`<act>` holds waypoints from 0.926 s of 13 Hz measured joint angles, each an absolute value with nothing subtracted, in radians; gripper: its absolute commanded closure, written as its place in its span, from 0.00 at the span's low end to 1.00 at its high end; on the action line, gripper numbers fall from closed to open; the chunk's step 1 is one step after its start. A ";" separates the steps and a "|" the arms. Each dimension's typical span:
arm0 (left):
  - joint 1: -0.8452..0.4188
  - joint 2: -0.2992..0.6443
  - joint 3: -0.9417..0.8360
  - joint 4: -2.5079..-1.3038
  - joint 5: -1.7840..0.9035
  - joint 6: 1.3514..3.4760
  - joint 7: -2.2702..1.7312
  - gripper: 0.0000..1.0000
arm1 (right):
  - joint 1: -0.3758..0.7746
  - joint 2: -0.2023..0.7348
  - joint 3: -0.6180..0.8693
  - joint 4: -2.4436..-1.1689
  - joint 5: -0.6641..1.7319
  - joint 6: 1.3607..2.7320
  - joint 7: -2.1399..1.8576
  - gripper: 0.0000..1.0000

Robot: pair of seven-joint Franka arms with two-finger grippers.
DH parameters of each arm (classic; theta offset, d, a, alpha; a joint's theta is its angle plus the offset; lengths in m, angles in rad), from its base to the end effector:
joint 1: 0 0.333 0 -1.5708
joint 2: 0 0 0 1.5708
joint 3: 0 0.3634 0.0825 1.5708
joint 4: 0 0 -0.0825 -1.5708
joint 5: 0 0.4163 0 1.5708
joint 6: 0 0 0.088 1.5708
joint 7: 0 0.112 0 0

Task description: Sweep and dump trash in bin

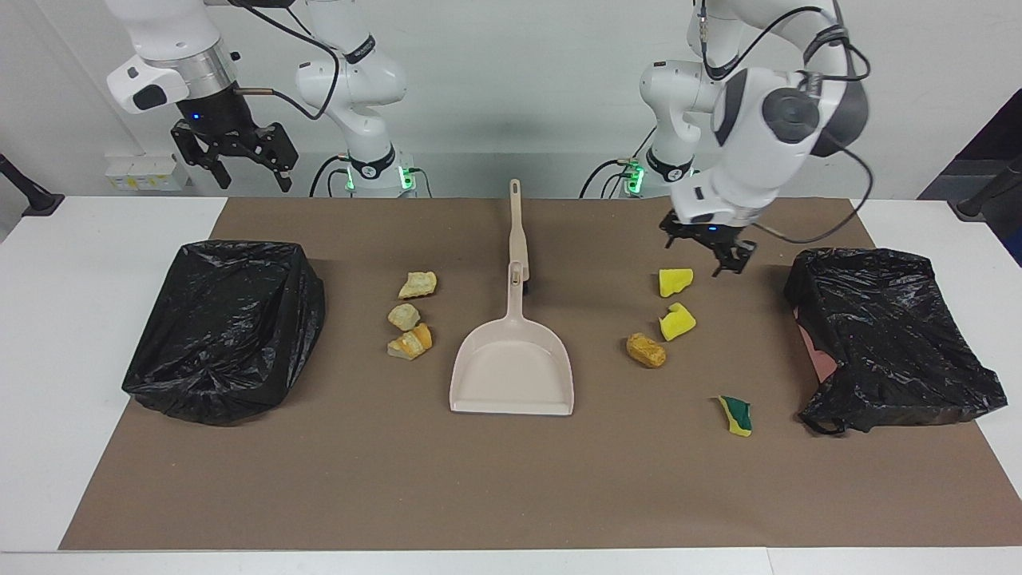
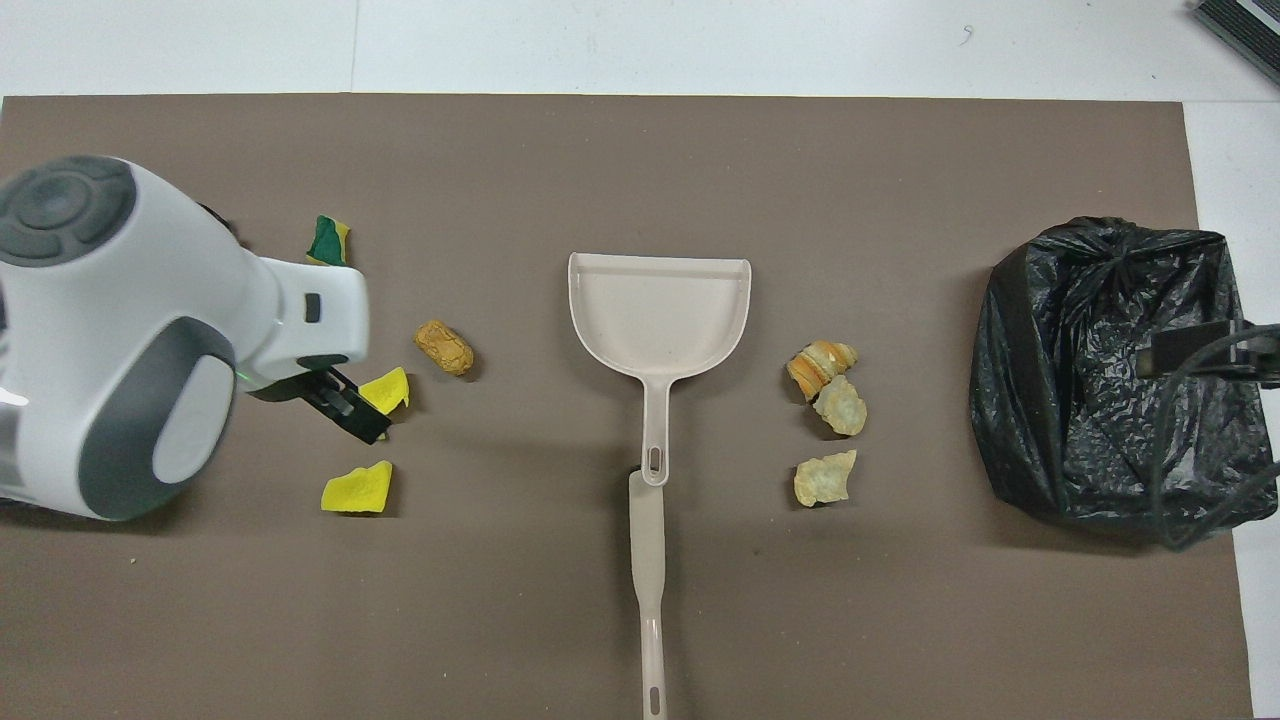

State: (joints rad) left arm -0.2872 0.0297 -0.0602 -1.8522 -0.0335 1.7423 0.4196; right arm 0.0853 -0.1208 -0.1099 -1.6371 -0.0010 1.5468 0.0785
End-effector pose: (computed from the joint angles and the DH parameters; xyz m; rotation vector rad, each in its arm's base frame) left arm 0.5504 -0.2023 0.5218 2.8746 -1.1466 -0.2142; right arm 0.5407 -0.0178 0.6991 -3.1241 0.1603 -0.0460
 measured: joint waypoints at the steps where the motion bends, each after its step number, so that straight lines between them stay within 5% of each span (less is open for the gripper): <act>1: -0.328 0.018 -0.061 -1.881 -0.038 1.755 0.375 0.00 | 0.085 -0.121 -0.110 -1.637 -0.001 1.547 0.079 0.00; 7: -0.632 -0.013 -0.065 -2.122 -0.061 2.003 -0.073 0.00 | 0.085 -0.121 -0.110 -1.637 -0.001 1.547 0.079 0.00; 12: -0.809 -0.012 -0.064 -2.159 -0.096 2.066 -0.398 0.00 | 0.085 -0.121 -0.110 -1.637 -0.001 1.547 0.079 0.00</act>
State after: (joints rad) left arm -0.8090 -0.0119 -0.0640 -2.1591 -0.0963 2.0660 -0.3975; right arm 0.0853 -0.1213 -0.1099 -1.6371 -0.0010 1.5468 0.0785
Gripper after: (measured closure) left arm 0.000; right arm 0.000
